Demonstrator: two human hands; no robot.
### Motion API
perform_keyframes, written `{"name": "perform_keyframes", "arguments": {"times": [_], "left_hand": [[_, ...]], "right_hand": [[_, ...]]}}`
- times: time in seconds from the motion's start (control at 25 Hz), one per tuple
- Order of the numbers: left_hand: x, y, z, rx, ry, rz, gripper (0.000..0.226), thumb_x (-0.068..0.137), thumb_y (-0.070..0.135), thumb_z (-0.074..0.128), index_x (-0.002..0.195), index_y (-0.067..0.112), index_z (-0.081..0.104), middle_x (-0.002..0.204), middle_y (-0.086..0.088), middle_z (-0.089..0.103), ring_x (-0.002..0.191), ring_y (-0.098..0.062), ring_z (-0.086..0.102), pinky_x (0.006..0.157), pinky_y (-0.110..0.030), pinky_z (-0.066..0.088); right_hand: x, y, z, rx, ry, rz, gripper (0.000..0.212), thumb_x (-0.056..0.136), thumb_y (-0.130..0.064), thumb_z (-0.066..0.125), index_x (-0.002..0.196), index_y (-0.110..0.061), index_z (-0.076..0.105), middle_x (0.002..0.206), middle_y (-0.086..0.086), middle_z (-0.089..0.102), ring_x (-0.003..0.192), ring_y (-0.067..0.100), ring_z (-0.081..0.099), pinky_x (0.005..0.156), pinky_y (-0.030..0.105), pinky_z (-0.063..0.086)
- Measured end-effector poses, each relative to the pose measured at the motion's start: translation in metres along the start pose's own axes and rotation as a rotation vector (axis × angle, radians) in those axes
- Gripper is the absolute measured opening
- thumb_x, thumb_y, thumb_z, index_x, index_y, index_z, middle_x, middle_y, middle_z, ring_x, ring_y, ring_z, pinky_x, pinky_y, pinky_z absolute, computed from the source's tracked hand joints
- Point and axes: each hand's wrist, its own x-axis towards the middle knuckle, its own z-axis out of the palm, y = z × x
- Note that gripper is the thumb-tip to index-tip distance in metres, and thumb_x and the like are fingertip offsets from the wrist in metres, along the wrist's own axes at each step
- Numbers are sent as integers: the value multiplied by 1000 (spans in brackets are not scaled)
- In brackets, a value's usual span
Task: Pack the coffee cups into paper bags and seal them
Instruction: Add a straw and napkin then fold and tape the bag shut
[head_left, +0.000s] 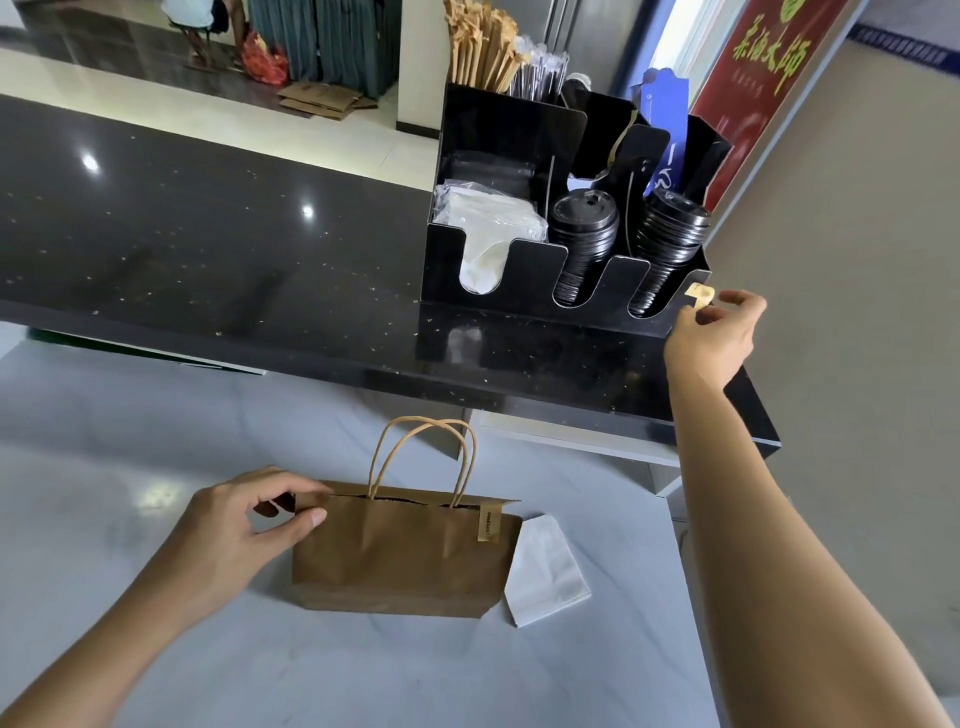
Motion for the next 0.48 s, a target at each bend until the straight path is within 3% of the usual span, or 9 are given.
{"name": "perform_keyframes", "arguments": {"times": [0.2,0.32,0.48], "left_hand": [[0,-1,1,15,5,-2,25,83,16,82,92,39,77,94,13,74,89,-11,67,78,-17,48],[0,0,1,18,0,1,25,83,16,82,93,38,76,94,14,74,90,-11,67,78,-19,48],[0,0,1,23,-3,4,25,83,16,82,93,38,76,93,16,73,90,-11,67,78,-19,48]], "right_hand": [[8,5,-2,-90,56,-16,20,94,-21,55,114,-15,57,108,2,69,99,21,61,93,39,48],[10,4,-4,-200,69,-52,23,95,-14,48,114,-13,59,115,8,64,96,24,57,94,42,46],[12,1,-5,-364,97,-150,27,96,-9,41,115,-11,60,119,14,62,107,37,58,95,46,40]]}}
